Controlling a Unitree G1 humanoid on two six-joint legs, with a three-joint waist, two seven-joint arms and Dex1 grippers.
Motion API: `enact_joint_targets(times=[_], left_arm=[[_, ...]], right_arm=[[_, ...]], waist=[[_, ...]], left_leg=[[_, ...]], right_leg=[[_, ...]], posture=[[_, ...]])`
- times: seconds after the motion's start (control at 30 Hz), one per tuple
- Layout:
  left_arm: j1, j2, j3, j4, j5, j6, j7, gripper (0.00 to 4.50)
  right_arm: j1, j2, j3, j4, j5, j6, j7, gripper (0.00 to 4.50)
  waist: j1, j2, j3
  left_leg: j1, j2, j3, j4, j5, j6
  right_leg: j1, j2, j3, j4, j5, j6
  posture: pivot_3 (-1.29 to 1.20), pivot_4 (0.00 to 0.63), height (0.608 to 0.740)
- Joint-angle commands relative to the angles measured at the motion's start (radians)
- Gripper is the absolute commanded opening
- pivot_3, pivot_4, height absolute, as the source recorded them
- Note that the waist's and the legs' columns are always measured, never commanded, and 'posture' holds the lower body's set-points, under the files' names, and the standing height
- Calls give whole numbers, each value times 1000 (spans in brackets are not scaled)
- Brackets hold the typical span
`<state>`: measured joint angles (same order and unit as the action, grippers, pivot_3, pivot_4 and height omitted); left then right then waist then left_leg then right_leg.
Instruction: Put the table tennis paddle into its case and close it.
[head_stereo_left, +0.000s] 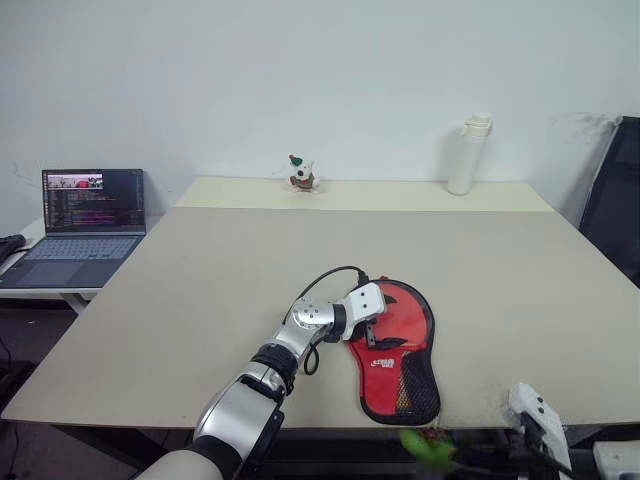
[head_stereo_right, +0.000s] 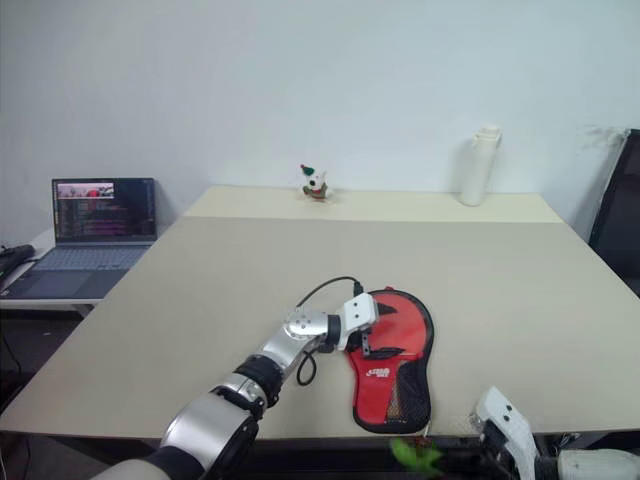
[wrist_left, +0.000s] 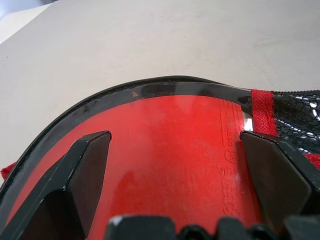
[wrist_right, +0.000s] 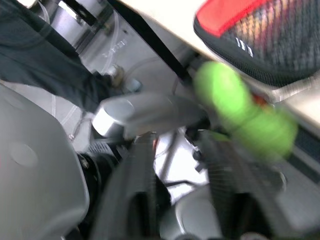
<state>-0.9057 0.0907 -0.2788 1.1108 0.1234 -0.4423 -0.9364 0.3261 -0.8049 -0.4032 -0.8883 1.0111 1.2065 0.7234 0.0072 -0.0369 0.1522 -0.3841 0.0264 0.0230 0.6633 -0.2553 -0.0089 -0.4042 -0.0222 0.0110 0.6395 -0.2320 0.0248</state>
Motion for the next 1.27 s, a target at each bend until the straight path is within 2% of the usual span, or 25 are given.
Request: enact_joint_targets(times=[0.03,0.1,0.23,0.3,0.43,0.5,0.67,0.8,0.97,1.07,1.27], left_arm=[[29,3,-25,26,44,19,9,4500],[29,10,-16,7,32,17,-2,4500],[64,56,38,-132,-51,64,-78,4500],[94,90,54,-223,-86,108,-122,4500],[149,185,102,-431,-166,219,-180,4500],[173,227,134,-534,-211,295,-187,4500],[247,312,212,-799,-308,483,-162,4500],[344,372,276,-984,-345,599,-85,4500],[410,433,305,-1036,-365,631,-73,4500],[414,477,329,-997,-373,615,-90,4500],[434,495,349,-994,-357,606,-17,4500]], right_arm=[[-78,-22,-74,68,100,-17,-26,2614],[-147,-39,-86,129,102,-33,-40,2614],[-435,-10,20,371,-94,-209,-88,2614],[-525,12,80,462,-159,-271,-81,2614],[-648,50,221,683,-374,-572,45,2614],[-724,69,268,817,-420,-629,93,2614],[-865,100,367,1072,-557,-795,207,2614],[-921,76,386,1252,-598,-857,335,2614],[-944,29,385,1365,-636,-891,451,2614],[-939,33,368,1346,-638,-877,445,2614],[-867,21,317,1236,-609,-795,402,2614]], waist=[[0,0,0],[0,0,0],[-15,2,4],[-21,0,7],[-25,1,10],[-28,3,16],[-29,6,23],[-30,5,24],[-25,6,24],[-25,6,25],[-30,6,25]], left_leg=[[0,0,0,0,0,0],[-1,0,0,0,0,0],[-2,1,1,-1,0,0],[-3,1,1,-2,0,0],[-18,2,2,-4,-2,3],[-18,1,3,-3,-4,6],[-19,1,3,-3,-6,10],[-18,1,4,-2,-6,10],[-17,1,4,-1,-6,10],[-16,1,5,-1,-6,10],[-15,2,5,-1,-6,10]], right_leg=[[0,0,0,0,0,0],[0,0,0,-1,0,0],[-1,0,0,-4,0,0],[-2,0,0,-5,1,1],[-15,5,2,-3,2,3],[-19,5,3,4,1,3],[-20,4,3,4,1,1],[-20,2,4,4,1,1],[-19,2,4,5,1,0],[-19,2,4,5,1,0],[-18,3,4,6,1,1]], posture=[[0,150,740],[0,150,740],[0,150,740],[0,150,740],[0,150,740],[0,150,740],[0,150,740],[0,150,740],[0,150,740],[0,150,740],[0,150,740]])
